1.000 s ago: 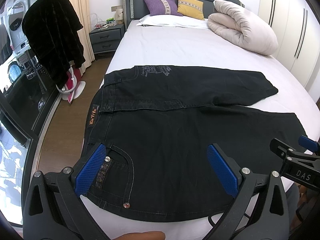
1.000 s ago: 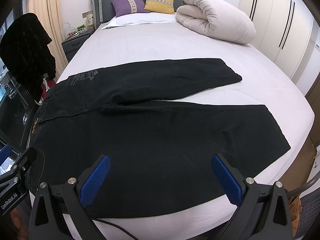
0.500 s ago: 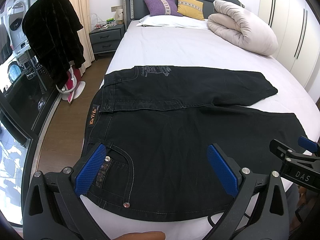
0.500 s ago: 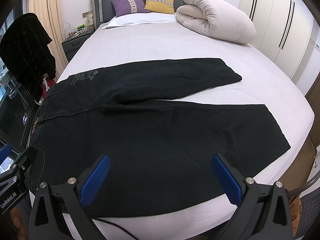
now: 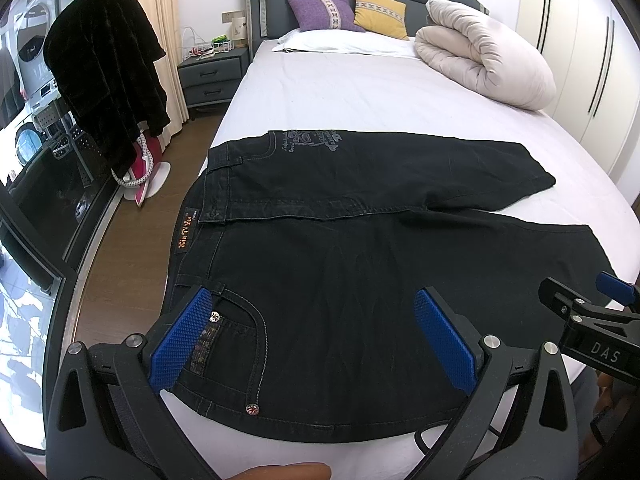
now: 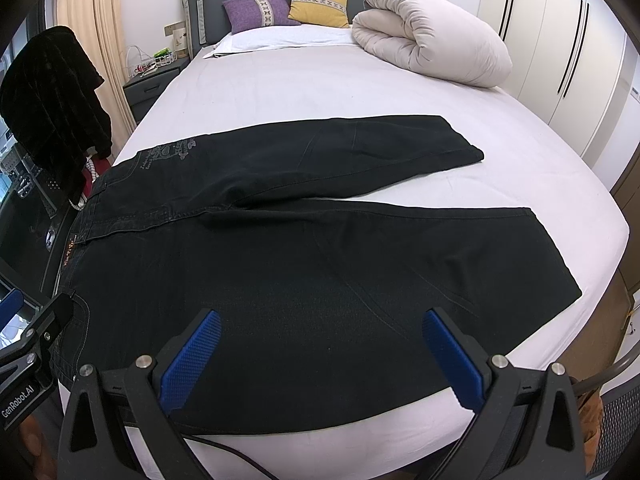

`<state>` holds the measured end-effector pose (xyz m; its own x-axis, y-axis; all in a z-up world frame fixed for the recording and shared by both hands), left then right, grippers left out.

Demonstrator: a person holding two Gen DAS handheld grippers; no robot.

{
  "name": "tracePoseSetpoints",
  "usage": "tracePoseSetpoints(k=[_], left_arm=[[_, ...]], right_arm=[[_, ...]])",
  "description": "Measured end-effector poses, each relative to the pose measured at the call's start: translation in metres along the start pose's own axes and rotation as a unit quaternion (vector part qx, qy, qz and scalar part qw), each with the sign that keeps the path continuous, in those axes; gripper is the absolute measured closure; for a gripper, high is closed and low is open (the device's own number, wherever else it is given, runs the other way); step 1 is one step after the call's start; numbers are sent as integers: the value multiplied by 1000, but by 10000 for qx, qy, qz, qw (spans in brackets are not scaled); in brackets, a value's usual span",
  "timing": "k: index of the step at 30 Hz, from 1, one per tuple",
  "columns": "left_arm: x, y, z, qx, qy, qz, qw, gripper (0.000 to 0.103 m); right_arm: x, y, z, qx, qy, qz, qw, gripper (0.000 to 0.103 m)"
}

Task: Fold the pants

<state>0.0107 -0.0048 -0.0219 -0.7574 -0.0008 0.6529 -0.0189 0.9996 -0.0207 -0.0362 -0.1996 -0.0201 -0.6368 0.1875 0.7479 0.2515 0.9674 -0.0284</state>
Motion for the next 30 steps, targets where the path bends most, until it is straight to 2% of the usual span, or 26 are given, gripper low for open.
tracePoseSetpoints(k=[30], left_arm=[[-3,0,4,4,31,7,10000,0]], right_arm=[[-1,1,2,-3,11,-11,10000,0]])
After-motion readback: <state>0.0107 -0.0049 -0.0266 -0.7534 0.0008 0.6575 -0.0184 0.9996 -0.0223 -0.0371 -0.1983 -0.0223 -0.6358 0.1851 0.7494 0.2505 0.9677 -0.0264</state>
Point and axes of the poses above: each gripper's, at about its wrist camera, not at the fingertips, and x roughly against the way its jaws point, y to its left, z to its underside, the point moved 2 cm from there along -x, roughly the way its jaws point, and after that the axes turned 8 degrees about -y, right-handed, at the moved point
